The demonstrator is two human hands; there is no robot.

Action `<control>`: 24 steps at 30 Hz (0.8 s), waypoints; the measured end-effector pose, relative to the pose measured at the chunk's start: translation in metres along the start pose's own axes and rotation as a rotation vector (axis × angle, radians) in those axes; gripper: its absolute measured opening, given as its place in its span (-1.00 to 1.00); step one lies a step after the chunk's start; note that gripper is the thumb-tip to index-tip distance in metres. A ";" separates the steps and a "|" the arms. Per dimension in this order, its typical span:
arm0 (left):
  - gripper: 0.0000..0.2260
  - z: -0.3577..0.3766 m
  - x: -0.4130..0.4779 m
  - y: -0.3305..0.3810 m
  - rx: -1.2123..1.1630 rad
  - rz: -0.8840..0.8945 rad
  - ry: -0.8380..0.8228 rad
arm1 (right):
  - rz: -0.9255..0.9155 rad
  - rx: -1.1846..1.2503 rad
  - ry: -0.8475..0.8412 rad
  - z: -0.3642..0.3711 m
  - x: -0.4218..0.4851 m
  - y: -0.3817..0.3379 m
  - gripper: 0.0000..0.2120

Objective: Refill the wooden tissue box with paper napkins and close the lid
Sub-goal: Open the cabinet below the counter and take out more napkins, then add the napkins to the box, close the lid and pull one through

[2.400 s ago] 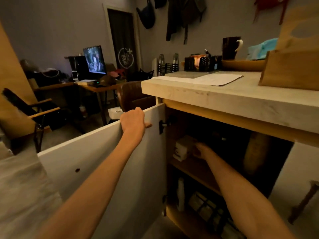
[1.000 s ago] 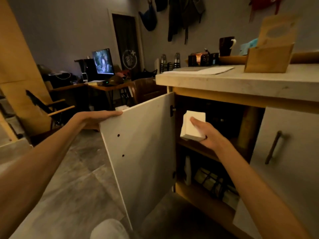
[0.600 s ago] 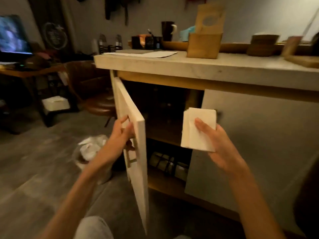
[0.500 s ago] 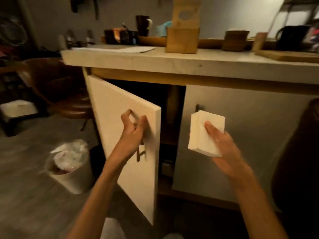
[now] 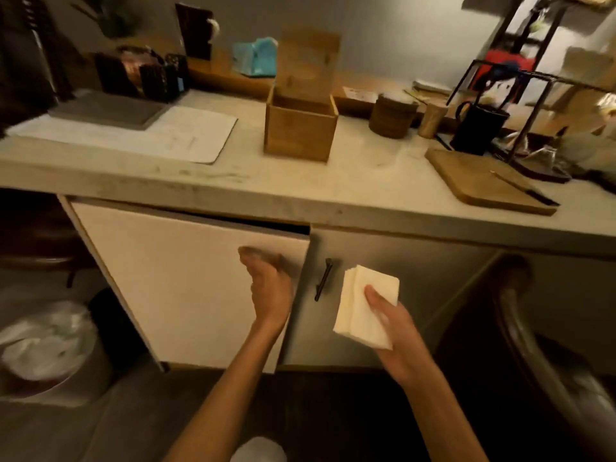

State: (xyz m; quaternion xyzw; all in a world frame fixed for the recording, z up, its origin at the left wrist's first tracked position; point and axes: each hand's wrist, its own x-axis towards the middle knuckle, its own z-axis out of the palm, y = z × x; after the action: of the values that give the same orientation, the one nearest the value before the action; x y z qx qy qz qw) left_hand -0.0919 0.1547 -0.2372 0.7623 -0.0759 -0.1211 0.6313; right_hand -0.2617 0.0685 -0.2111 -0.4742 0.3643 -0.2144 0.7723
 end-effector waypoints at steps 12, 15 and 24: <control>-0.52 -0.097 -0.021 0.155 1.052 -0.412 -0.512 | 0.524 0.360 0.162 0.104 -0.079 -0.152 -0.60; -0.48 -0.120 -0.024 0.197 1.098 -0.404 -0.554 | 0.527 0.367 0.228 0.122 -0.093 -0.181 -0.58; -0.56 -0.074 0.000 0.279 0.389 -0.314 -0.511 | 0.366 0.466 0.215 0.132 -0.058 -0.237 -0.61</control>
State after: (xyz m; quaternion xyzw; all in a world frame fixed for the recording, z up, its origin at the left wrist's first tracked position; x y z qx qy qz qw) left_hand -0.0607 0.1708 0.0494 0.8156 -0.1348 -0.3867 0.4087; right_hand -0.1946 0.0750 0.0578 -0.1856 0.4643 -0.1986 0.8429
